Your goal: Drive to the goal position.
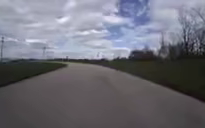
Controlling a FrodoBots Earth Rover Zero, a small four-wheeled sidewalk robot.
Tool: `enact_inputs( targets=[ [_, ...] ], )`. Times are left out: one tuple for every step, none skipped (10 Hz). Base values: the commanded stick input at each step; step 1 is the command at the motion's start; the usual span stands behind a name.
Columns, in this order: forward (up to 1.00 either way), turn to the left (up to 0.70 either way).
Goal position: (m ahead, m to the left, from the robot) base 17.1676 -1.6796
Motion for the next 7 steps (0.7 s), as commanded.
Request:
enact_inputs(
  targets=[
    [1.0, 0.0],
    [1.0, 0.0],
    [1.0, 0.0],
    [1.0, 0.0],
    [1.0, 0.0],
    [1.0, 0.0],
    [1.0, 0.0]
  ],
)
